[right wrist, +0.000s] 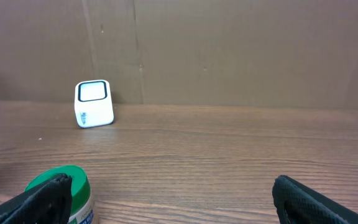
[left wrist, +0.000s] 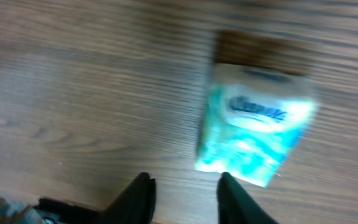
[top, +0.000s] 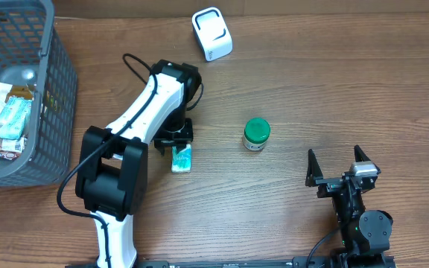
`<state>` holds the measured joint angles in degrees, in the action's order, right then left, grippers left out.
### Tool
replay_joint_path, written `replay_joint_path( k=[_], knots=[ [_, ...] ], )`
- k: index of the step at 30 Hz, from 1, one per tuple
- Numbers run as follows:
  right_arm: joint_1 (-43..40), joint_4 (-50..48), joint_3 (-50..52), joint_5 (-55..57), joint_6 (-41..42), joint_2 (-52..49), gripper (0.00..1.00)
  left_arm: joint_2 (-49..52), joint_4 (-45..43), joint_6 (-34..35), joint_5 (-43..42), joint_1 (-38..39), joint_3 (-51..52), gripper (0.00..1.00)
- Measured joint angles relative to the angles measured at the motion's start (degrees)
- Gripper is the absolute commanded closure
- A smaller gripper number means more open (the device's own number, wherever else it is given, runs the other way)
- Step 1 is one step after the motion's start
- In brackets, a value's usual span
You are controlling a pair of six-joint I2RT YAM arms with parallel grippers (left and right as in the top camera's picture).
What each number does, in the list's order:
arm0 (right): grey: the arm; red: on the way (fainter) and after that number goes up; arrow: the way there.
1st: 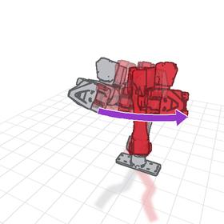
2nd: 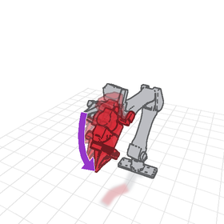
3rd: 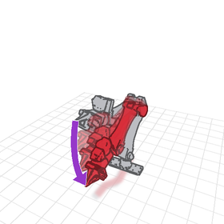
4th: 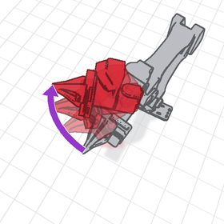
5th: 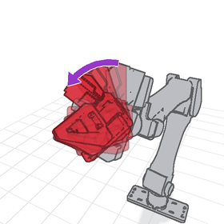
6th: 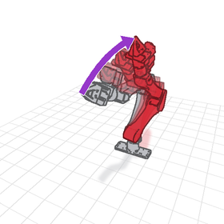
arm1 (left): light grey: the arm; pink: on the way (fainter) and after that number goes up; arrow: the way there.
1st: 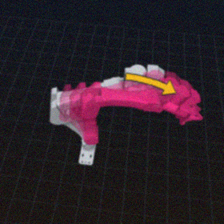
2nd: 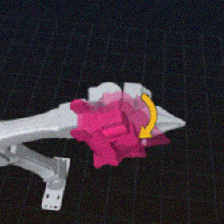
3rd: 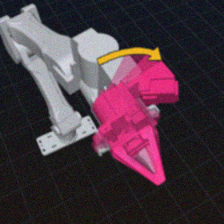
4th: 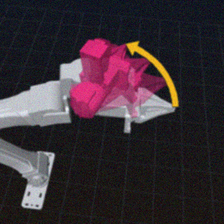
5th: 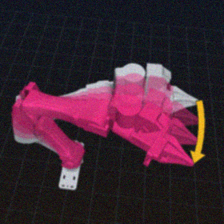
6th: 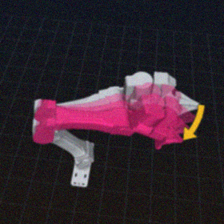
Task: Scan the item barcode
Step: 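Lower the tissue pack onto the table and open the left gripper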
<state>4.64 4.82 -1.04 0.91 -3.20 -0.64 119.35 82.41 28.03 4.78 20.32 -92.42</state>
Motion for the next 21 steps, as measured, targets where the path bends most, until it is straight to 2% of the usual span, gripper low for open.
replay_joint_path(
  k=[2,5,11,21],
  knots=[
    [0.0,0.0,0.0,0.0,0.0,0.0,0.0,0.0,-1.0,0.4,0.4,-0.7,1.8,0.81],
    [0.0,0.0,0.0,0.0,0.0,0.0,0.0,0.0,-3.1,0.8,0.8,-1.7,5.2,0.92],
    [0.0,0.0,0.0,0.0,0.0,0.0,0.0,0.0,-8.2,0.8,-0.6,-2.6,8.8,0.91],
    [0.0,0.0,0.0,0.0,0.0,0.0,0.0,0.0,-18.8,-5.5,-14.9,-2.6,8.8,0.93]
  ],
)
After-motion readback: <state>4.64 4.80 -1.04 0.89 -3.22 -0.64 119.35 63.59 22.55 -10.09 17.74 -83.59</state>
